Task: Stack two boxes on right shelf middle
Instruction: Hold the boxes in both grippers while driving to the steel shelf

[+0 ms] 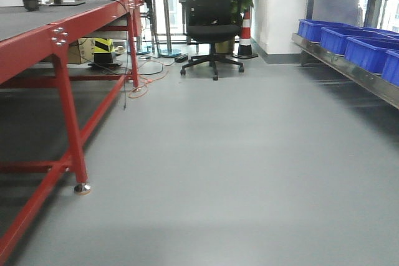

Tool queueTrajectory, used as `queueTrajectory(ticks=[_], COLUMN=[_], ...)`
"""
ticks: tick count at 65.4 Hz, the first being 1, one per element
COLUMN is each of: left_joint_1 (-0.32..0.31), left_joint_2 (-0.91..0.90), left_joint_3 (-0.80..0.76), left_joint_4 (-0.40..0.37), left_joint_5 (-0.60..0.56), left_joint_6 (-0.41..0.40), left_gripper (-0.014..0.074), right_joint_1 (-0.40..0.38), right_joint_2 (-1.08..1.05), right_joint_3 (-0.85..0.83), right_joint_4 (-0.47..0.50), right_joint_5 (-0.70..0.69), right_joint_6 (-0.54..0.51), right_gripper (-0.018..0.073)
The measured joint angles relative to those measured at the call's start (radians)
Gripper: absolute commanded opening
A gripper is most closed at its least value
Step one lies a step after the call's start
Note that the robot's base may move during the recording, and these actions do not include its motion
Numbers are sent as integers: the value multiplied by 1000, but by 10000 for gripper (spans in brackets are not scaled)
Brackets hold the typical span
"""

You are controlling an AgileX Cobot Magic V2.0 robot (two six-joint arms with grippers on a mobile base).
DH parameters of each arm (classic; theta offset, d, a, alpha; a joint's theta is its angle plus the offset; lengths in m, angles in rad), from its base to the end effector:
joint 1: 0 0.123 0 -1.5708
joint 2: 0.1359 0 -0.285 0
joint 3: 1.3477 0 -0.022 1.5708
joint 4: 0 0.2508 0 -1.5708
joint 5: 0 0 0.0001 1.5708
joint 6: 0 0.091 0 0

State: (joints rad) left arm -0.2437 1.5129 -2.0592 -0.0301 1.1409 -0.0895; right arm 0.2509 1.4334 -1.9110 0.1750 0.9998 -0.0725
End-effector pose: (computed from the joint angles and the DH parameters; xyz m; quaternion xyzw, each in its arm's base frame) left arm 0.2816 -0.0726 0.5291 0.0679 0.8592 -0.0988 0.4974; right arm 0.2694 0.0828 0.5234 -0.1349 0.8289 0.1348 0.5259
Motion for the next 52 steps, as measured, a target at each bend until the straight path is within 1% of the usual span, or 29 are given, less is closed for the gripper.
queueTrajectory(ticks=[52], left_joint_1=[0], left_joint_2=[0], left_joint_3=[0], left_joint_4=[0], left_joint_5=[0], left_joint_6=[0], left_gripper=[-111], right_joint_1=[0], right_joint_2=[0], right_joint_3=[0], right_joint_4=[0], right_joint_5=[-4], right_joint_6=[0], right_gripper=[-153])
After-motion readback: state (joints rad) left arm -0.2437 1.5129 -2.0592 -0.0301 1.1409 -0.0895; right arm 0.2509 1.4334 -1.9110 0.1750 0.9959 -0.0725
